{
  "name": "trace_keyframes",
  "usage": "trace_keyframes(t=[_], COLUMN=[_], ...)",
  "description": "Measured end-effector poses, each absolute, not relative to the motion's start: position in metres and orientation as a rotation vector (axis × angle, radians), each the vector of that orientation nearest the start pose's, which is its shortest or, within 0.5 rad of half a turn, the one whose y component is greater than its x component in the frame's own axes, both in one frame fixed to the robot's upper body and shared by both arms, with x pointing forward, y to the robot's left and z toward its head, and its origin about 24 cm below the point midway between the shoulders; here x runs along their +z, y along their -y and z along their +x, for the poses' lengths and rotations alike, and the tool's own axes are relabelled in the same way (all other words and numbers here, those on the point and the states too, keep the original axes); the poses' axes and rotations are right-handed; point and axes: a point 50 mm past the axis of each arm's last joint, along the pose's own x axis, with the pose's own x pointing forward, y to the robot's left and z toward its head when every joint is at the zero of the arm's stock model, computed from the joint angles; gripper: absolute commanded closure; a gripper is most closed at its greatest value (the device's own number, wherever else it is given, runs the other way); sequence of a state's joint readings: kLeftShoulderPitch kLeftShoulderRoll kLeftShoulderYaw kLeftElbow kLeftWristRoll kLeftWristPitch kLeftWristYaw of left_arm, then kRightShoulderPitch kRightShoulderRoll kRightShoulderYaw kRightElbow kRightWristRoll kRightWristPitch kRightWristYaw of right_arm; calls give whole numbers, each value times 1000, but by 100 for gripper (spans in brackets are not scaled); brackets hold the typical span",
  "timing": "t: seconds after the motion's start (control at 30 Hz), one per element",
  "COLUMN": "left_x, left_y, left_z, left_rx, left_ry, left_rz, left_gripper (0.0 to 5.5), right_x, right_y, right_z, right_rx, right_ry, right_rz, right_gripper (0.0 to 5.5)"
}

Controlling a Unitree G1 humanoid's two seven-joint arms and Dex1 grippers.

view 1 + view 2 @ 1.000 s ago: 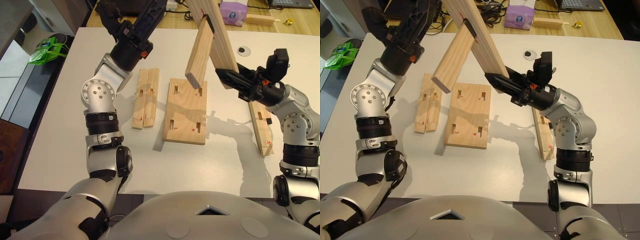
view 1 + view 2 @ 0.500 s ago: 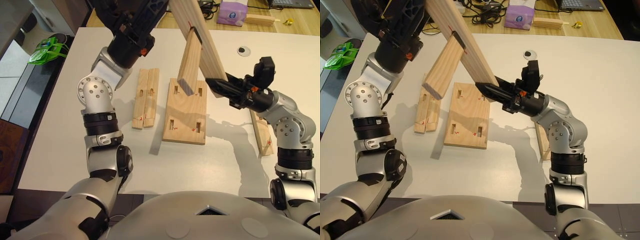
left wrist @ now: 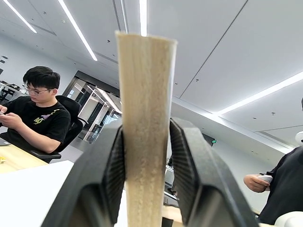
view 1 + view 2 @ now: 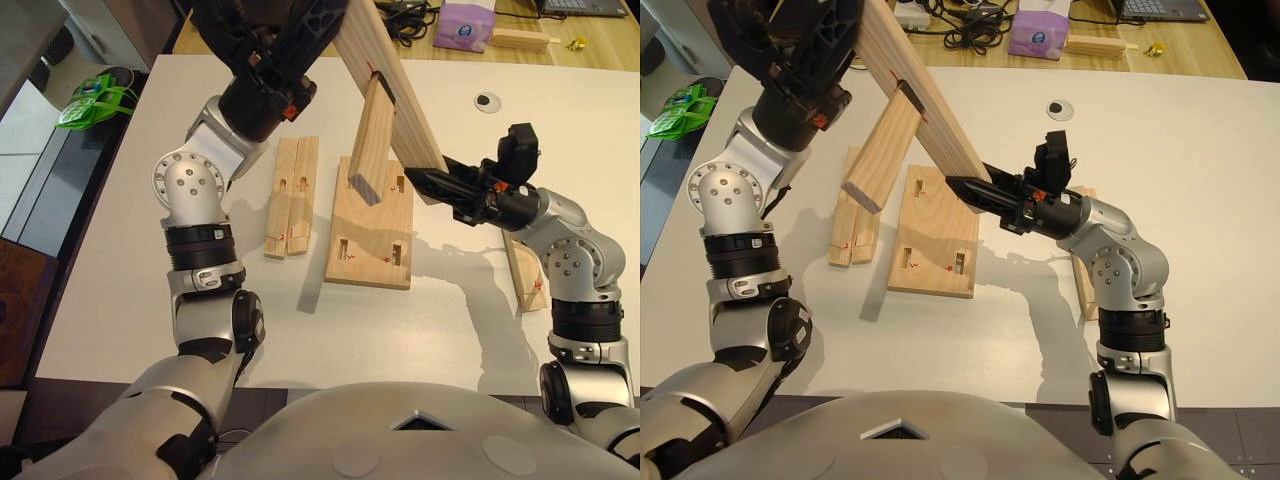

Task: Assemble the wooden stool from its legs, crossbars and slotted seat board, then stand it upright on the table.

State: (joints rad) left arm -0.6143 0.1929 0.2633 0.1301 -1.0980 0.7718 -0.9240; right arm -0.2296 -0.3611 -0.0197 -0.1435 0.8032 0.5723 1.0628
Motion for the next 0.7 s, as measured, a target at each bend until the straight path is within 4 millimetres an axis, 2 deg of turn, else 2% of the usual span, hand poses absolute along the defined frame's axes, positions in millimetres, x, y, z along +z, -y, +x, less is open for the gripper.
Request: trace_keyframes(t=[0.3, 0.33, 0.37, 0.7], left_x=[190, 190, 190, 180], left_y=[-134, -134, -134, -145], left_z=[305, 305, 306, 324], left_rx=[-1357, -1355, -1341, -1083], left_ry=[226, 226, 228, 264], left_rz=[-901, -902, -904, -897], left_gripper=[435, 435, 436, 447], right_x=[118, 118, 118, 102], right_y=[138, 138, 138, 150], right_z=[251, 251, 251, 261], right_rx=[1343, 1342, 1339, 1209], right_ry=[-12, -12, -13, -79], right_rz=[469, 470, 471, 320], right_gripper=[449, 409, 404, 221])
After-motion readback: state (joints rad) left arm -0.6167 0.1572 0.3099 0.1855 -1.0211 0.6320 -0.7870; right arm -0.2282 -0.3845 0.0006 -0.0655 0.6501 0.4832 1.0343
